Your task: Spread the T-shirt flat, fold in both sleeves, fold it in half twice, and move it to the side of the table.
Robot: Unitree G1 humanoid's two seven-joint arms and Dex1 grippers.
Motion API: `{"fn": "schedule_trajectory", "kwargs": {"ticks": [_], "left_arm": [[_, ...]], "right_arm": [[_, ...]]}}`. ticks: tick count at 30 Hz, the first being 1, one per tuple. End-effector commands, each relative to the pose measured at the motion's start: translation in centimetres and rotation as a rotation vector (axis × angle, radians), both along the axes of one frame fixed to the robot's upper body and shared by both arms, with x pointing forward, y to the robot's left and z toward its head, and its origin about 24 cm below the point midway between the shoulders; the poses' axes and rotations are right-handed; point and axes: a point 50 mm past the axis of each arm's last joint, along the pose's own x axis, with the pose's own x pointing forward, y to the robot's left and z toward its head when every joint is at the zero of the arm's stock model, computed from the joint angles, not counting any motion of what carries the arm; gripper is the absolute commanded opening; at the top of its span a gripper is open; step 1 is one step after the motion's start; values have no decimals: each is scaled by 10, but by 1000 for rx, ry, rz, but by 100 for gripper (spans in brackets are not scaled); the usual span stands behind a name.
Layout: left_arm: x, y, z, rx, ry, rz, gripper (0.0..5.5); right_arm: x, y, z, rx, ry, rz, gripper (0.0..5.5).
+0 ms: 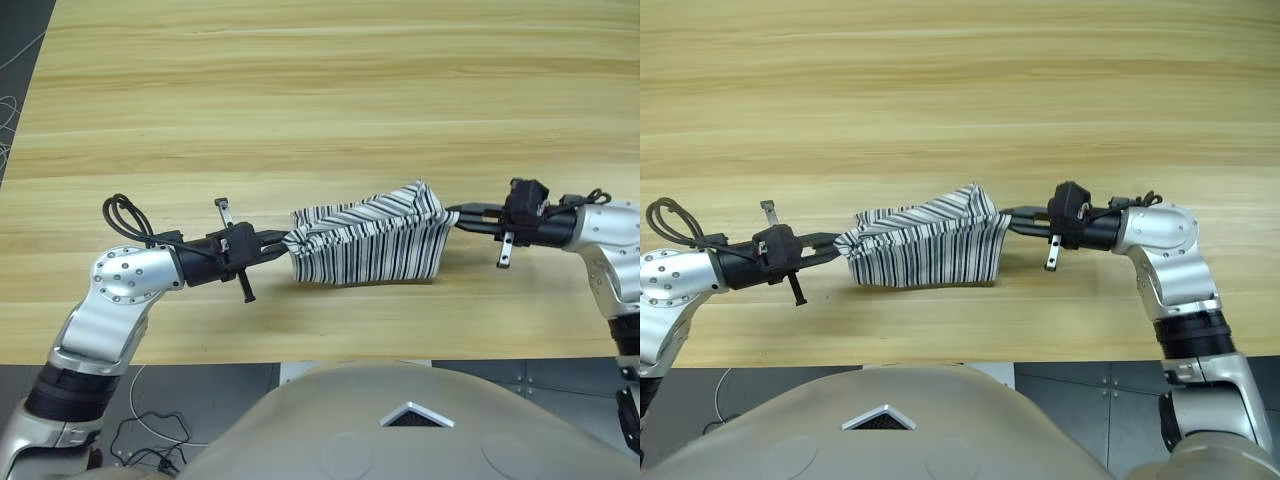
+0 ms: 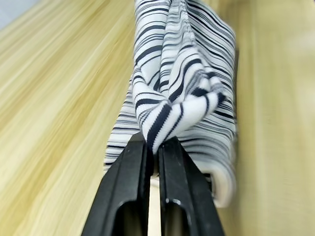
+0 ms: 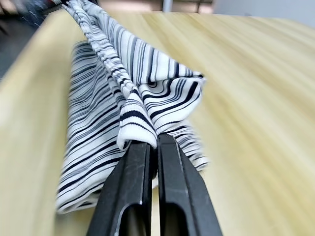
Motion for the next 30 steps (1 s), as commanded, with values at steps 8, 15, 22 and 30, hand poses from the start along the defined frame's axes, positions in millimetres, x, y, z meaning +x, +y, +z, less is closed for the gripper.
{"fn": "schedule_trajectory", "kwargs": {"ticks": [8, 15, 22, 30], "left_arm": [[31, -5, -28, 42, -9, 146, 10], [39, 1, -28, -73, 6, 321, 97], [37, -7, -43, -163, 39, 463, 211], [60, 20, -3, -438, -258, 958, 284]], "right_arm": [[27, 15, -22, -112, -32, 25, 12], [48, 8, -5, 21, -142, -197, 96], [48, 4, -11, 42, -169, -305, 164], [31, 61, 8, 125, -391, -107, 164]]}}
